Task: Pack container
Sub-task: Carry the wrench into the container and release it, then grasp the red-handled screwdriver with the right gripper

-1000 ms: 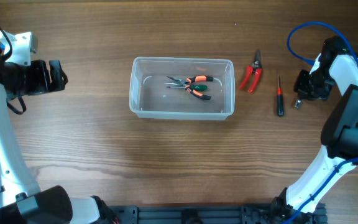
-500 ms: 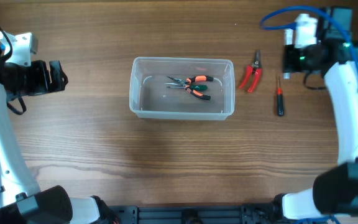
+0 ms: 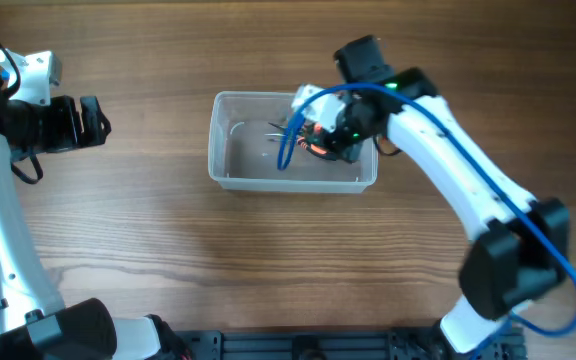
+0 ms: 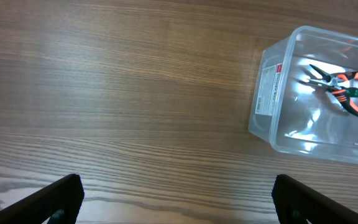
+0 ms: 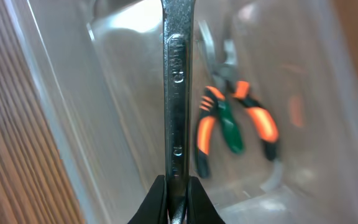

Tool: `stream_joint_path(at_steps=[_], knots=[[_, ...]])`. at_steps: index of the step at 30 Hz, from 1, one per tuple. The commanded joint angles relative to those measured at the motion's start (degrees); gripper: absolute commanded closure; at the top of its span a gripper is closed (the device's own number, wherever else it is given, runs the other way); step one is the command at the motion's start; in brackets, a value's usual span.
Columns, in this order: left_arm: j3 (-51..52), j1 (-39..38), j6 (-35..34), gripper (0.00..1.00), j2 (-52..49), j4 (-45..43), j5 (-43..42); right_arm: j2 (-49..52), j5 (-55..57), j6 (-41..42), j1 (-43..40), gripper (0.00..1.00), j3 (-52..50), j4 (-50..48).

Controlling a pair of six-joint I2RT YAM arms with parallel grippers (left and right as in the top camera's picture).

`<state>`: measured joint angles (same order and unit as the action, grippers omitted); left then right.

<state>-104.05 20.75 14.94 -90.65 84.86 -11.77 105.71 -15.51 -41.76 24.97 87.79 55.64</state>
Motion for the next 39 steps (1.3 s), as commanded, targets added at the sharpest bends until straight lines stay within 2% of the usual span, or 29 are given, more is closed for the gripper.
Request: stream_joint_path(at_steps=[1, 7, 8, 10, 11, 16, 19, 20, 21, 22, 23, 26, 29, 32, 37, 39], knots=[[0.17, 0.09, 0.92, 0.0, -0.11, -0.28, -1.31, 7.61, -4.52, -2.16, 1.4, 0.96, 0.04, -1.01], [0.17, 0.09, 0.9, 0.0, -0.11, -0.39, -1.33, 14.84, -4.5, -1.57, 1.81, 0.93, 0.0, -2.03], [0.17, 0.09, 0.9, 0.0, -0.11, -0.39, -1.31, 14.84, -4.5, -1.55, 1.81, 0.86, 0.0, -2.08], [0.17, 0.09, 0.9, 0.0, -0.11, -0.39, -1.33, 14.82, -4.5, -1.51, 1.81, 0.62, 0.02, -2.25], [0.17, 0.09, 0.9, 0.0, -0.11, -0.39, -1.33, 14.8, -4.48, -1.03, 1.81, 0.57, 0.02, -2.25], [0.17, 0.09, 0.9, 0.0, -0.11, -0.39, -1.33, 12.83, -0.35, 7.67, 1.79, 0.48, 2.1, -0.44], [0.17, 0.09, 0.9, 0.0, -0.11, -0.42, -1.33, 6.62, 6.84, 17.64, 1.55, 0.44, 6.93, 0.98], [0.17, 0.09, 0.9, 0.0, -0.11, -0.42, -1.31, 4.17, 9.73, 22.8, 1.09, 0.3, 8.37, 0.98], [0.17, 0.09, 0.9, 0.0, -0.11, -0.42, -1.33, 1.79, 12.07, 26.62, 0.46, 0.2, 9.38, 0.96], [0.17, 0.09, 0.9, 0.0, -0.11, -0.42, -1.33, -1.05, 13.79, 28.96, -0.61, 0.19, 9.97, 0.76], [0.17, 0.09, 0.87, 0.0, -0.11, -0.39, -1.36, -3.26, 15.52, 31.74, -1.86, 0.11, 10.05, 0.46], [0.17, 0.09, 0.9, 0.0, -0.11, -0.37, -2.78, -9.97, 20.22, 45.07, -9.86, 0.01, 10.05, 2.01], [0.17, 0.09, 0.9, 0.0, -0.11, -0.37, -2.8, -12.74, 18.71, 52.76, -21.29, 0.0, 10.03, 5.95], [0.17, 0.09, 0.92, 0.0, -0.11, -0.39, -2.8, -12.02, 15.45, 51.23, -32.3, 0.0, 8.59, 9.16], [0.17, 0.09, 0.9, 0.0, -0.11, -0.39, -2.8, -9.38, 15.04, 40.5, -38.95, 0.0, 1.01, 8.48], [0.17, 0.09, 0.92, 0.0, -0.11, -0.39, -2.8, -7.43, 11.37, 34.23, -40.52, 0.0, -2.93, 7.28]])
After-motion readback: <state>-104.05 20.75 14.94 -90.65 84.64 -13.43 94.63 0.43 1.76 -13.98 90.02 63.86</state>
